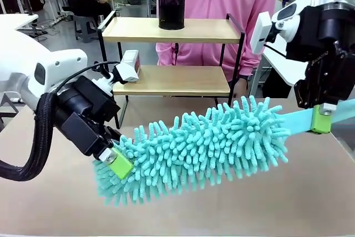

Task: Clean the shelf.
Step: Hand the Duster back to the human.

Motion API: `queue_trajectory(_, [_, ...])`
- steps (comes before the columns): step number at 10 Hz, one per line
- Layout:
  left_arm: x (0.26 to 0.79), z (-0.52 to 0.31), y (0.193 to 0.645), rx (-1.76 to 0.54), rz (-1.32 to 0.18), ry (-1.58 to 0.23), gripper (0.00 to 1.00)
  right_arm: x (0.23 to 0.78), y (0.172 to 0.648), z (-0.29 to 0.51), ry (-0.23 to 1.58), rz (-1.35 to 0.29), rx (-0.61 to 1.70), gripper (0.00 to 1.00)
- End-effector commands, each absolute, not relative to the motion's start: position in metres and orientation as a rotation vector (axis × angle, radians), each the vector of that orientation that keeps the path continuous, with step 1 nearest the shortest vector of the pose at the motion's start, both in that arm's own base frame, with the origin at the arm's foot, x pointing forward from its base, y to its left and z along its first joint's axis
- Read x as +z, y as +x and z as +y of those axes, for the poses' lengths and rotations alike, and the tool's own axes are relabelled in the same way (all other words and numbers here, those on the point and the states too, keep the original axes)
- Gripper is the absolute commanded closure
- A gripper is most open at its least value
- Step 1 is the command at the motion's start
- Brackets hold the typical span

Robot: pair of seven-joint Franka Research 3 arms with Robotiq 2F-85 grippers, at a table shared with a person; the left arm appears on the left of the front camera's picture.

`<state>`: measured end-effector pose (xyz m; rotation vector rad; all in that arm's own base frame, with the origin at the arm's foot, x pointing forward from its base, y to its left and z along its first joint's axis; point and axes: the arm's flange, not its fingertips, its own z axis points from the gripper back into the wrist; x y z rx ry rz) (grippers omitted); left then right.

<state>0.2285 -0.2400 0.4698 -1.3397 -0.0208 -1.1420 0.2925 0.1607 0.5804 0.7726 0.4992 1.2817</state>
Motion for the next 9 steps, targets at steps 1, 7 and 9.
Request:
queue_trajectory(1, [0.4635, -0.2419, 0.2298, -1.167, -0.018, -1.329, 0.0, 0.5781, 0.2928, 0.1569, 0.822, 0.47, 1.296, 0.88])
queue_trajectory(7, [0.4626, -0.2451, 0.2328, -1.14, -0.151, -1.32, 1.0, 0.5773, 0.2928, 0.1551, 0.826, 0.48, 1.285, 0.88])
queue_trajectory(9, [0.4634, -0.2444, 0.2337, -1.144, -0.147, -1.317, 0.95, 0.5766, 0.2932, 0.1541, 0.83, 0.477, 1.279, 0.88])
